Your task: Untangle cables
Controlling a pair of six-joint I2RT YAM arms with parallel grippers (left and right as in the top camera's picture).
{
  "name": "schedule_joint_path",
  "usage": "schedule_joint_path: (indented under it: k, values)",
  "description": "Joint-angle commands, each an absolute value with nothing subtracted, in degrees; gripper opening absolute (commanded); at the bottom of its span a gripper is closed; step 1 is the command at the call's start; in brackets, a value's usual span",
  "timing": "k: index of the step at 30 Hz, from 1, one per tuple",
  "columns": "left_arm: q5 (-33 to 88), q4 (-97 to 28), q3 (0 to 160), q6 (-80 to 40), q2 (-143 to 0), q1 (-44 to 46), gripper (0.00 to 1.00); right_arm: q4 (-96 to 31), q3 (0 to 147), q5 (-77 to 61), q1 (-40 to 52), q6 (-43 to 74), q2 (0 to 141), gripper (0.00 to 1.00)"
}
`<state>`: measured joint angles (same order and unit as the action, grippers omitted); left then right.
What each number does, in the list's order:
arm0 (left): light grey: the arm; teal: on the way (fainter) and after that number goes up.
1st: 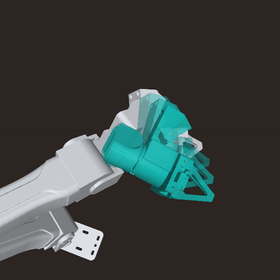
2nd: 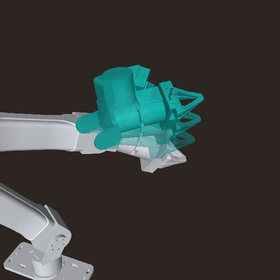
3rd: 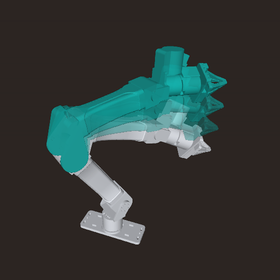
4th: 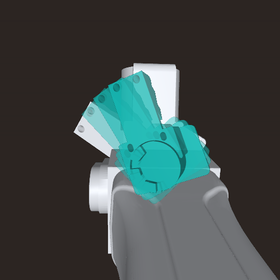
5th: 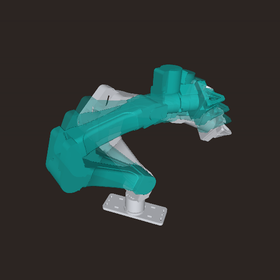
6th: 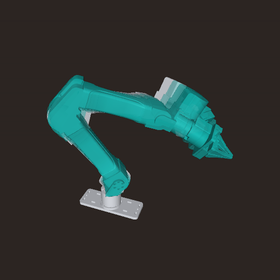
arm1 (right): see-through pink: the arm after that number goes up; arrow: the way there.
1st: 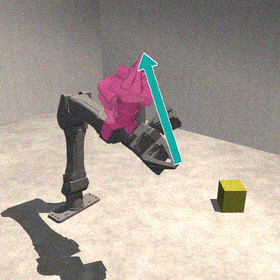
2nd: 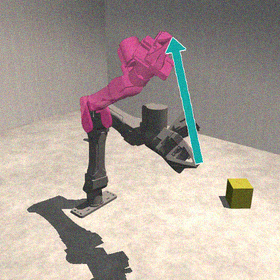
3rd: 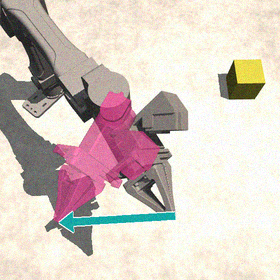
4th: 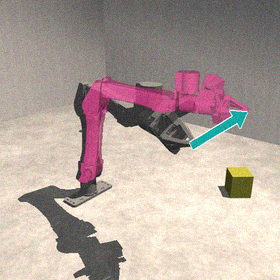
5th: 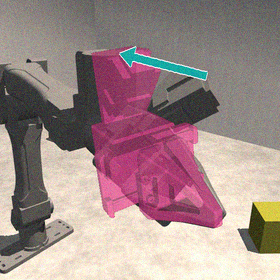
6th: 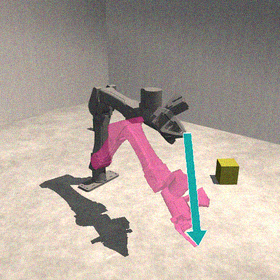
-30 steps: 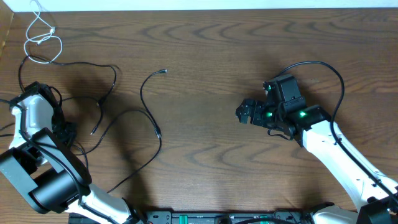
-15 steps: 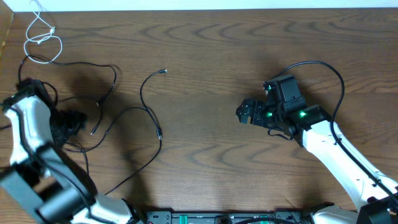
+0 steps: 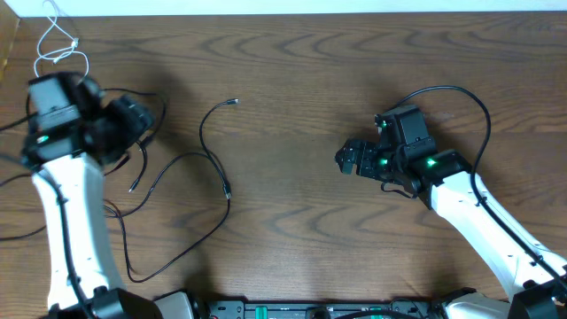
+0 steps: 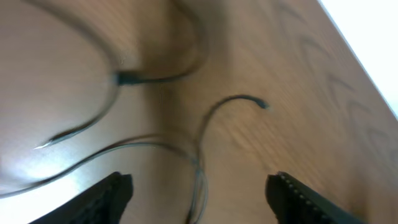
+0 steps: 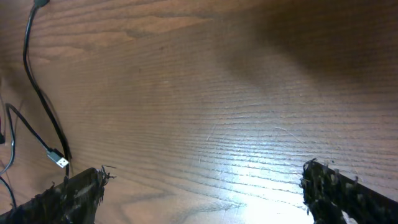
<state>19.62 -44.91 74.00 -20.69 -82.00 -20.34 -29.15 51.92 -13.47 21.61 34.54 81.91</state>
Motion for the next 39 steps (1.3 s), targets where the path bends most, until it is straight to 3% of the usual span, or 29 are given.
schedule_joint_path:
  k: [1, 6, 14, 20, 26, 34, 39]
  values:
    - [19.0, -40.6, 72.4, -19.7, -85.7, -14.2, 0.52, -29.3, 52.4, -14.0, 21.8, 34.8, 81.8, 0.99]
    - [8.4, -35.4, 72.4, -19.8, -91.7, -8.3, 0.08, -29.5, 52.4, -14.1, 22.0, 35.6, 81.8, 0.99]
    - [7.5, -29.7, 72.4, -17.4, -102.4, -2.8, 0.08, -29.5, 52.4, -14.1, 22.3, 35.6, 81.8, 0.99]
    - [-3.3, -24.6, 72.4, -17.8, -107.6, -1.5, 0.08, -29.6, 52.4, -14.1, 22.3, 35.6, 81.8, 0.99]
    - [-6.3, -23.4, 72.4, -17.8, -110.4, -1.6, 0.08, -29.6, 52.4, -13.6, 22.3, 35.5, 81.8, 0.99]
    - [-0.4, -26.2, 73.0, -17.8, -106.5, -1.5, 0.09, -29.6, 52.4, -13.4, 22.3, 35.5, 81.8, 0.99]
    - [9.7, -30.9, 73.2, -17.8, -94.5, -1.5, 0.21, -29.7, 52.4, -13.5, 22.3, 35.5, 81.8, 0.99]
